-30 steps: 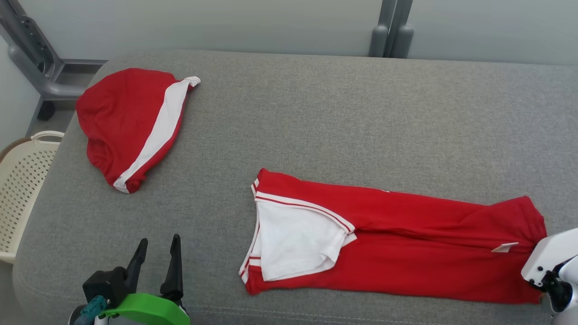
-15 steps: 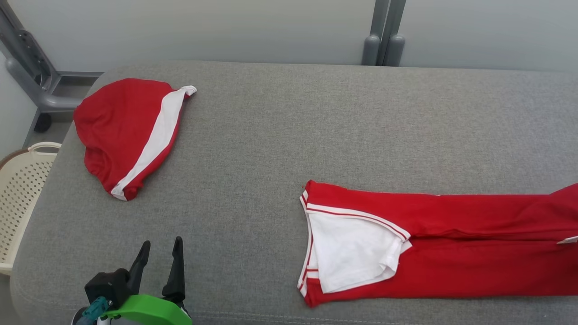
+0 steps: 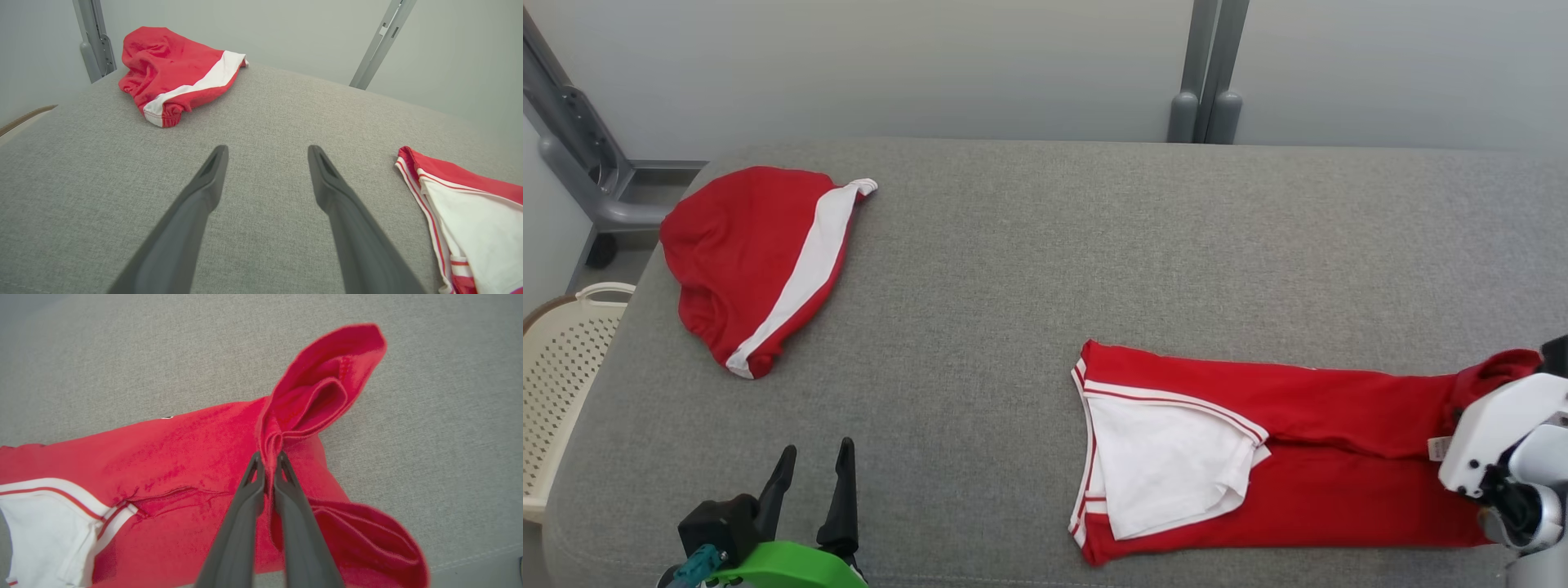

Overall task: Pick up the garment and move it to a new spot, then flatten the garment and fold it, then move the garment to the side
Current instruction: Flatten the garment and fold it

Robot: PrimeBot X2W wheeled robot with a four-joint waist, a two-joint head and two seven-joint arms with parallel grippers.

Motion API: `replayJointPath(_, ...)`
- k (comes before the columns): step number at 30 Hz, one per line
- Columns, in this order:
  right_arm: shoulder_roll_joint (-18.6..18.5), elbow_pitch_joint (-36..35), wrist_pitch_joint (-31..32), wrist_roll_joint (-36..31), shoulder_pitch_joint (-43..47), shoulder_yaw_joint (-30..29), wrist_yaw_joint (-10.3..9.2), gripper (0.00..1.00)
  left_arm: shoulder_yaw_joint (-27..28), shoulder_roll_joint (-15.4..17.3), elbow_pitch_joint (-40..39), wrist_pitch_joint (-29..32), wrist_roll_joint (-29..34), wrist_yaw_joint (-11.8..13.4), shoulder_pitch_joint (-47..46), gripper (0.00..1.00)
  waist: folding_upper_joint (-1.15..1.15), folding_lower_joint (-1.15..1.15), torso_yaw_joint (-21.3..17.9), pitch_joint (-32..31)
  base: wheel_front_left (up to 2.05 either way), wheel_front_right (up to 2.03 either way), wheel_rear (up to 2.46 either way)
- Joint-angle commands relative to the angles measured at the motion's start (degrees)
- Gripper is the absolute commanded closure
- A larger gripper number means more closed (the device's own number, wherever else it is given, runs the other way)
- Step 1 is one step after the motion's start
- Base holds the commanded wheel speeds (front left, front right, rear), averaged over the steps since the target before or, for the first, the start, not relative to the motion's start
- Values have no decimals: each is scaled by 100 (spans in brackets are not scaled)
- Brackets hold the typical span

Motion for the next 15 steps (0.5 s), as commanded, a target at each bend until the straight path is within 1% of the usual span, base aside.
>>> replayJointPath(1,-23,8,31,108,96,208,-8,100,27,0,1,-16,14,-24,51,0,0,0,-1,-37,0,0,0)
replayJointPath(3,-21,56,38,242,135,586,-7,100,31,-7,8,-10,22,-29,59,0,0,0,3,-65,0,0,0)
replayJointPath(4,-21,56,38,242,135,586,-7,100,31,-7,8,-10,22,-29,59,0,0,0,3,-65,0,0,0)
replayJointPath(8,-21,236,-2,509,49,1257,-7,100,22,-29,10,-10,45,-47,65,0,0,0,33,-101,0,0,0)
replayJointPath(15,-13,850,-153,909,-299,2402,-5,100,-41,-10,70,-10,39,-84,110,0,0,0,158,-202,0,0,0)
